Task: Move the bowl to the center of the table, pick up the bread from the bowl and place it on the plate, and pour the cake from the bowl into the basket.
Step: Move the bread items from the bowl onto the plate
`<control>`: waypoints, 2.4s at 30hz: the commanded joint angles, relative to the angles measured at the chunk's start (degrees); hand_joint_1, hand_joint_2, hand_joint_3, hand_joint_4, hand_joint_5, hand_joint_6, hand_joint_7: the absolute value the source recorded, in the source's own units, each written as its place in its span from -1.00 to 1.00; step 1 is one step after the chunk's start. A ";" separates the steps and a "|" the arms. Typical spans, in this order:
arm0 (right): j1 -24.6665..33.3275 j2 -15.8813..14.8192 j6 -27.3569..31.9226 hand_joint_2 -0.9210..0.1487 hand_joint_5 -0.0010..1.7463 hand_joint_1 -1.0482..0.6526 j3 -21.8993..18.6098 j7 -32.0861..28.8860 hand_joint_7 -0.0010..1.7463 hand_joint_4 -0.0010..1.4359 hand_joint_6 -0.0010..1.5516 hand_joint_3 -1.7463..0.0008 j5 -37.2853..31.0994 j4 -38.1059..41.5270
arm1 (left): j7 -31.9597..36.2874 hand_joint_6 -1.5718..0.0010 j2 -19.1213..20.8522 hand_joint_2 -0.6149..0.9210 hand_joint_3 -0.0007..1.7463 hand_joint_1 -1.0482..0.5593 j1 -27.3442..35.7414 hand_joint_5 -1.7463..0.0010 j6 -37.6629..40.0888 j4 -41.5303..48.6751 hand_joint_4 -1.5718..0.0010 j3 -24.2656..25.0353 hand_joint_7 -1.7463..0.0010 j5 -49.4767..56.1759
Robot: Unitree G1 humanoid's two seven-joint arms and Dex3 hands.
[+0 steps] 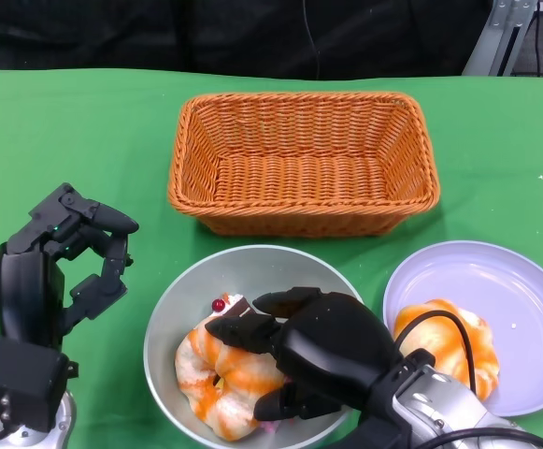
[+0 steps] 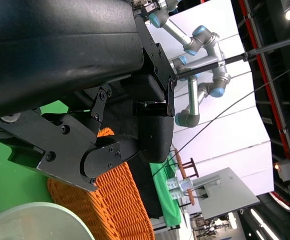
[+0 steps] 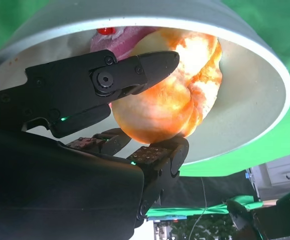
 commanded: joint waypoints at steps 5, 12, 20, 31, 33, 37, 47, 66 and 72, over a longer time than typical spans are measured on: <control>-0.37 0.02 0.50 -1.00 -0.92 -0.54 0.26 6.06 -0.98 -0.20 -0.35 0.97 3.78 2.00 | 0.95 0.04 0.10 0.66 -0.04 0.15 -0.09 -0.89 -0.29 -1.10 0.06 0.32 -0.52 -0.23; -2.46 -0.13 -7.24 -1.00 -0.75 -0.12 -0.87 4.38 -0.92 0.44 -0.04 0.91 10.86 7.80 | 1.68 0.04 0.35 0.67 -0.03 0.17 -0.29 -0.88 -1.01 -0.50 0.05 0.36 -0.53 0.76; -3.60 1.08 -12.05 -1.00 -0.18 -0.06 -1.32 -0.28 -0.96 0.33 0.43 0.96 13.16 13.04 | 1.11 0.03 0.22 0.67 -0.04 0.17 -0.50 -0.87 -1.33 0.11 0.04 0.34 -0.50 -0.22; -3.86 2.40 -17.49 -0.99 0.24 -0.02 -2.09 -9.04 -0.98 0.16 0.50 1.00 12.85 18.07 | 1.48 0.03 0.24 0.65 -0.02 0.15 -0.46 -0.88 -1.35 0.15 0.04 0.34 -0.50 0.19; -4.04 2.63 -18.37 -0.99 0.34 -0.01 -2.10 -11.19 -0.97 0.14 0.52 1.00 12.35 19.24 | 1.53 0.03 0.18 0.65 -0.02 0.15 -0.40 -0.88 -1.13 0.01 0.04 0.37 -0.51 0.14; -5.01 2.55 -20.84 -1.00 0.57 -0.02 -2.15 -15.68 -0.96 0.04 0.55 0.96 10.80 21.52 | 1.77 0.03 0.20 0.65 -0.02 0.15 -0.42 -0.88 -1.28 0.09 0.04 0.42 -0.51 0.39; -5.22 3.53 -22.63 -1.00 0.52 -0.01 -4.74 -16.36 -0.95 0.08 0.53 0.88 13.86 23.25 | 1.34 0.02 0.40 0.67 -0.04 0.16 -0.56 -0.87 -1.91 0.88 0.05 0.54 -0.48 -0.10; -3.96 4.56 -21.85 -0.98 0.50 -0.03 -9.53 -11.59 -0.90 0.17 0.58 0.90 21.47 19.89 | 1.15 0.02 0.74 0.68 -0.05 0.16 -1.34 -0.86 -3.09 2.96 0.04 0.70 -0.48 -0.14; -3.61 5.13 -23.03 -0.99 0.69 -0.02 -11.64 -9.79 -0.84 0.10 0.57 0.92 25.30 19.44 | 1.37 0.01 0.99 0.67 -0.05 0.15 -1.50 -0.86 -3.33 3.47 0.04 0.80 -0.46 0.13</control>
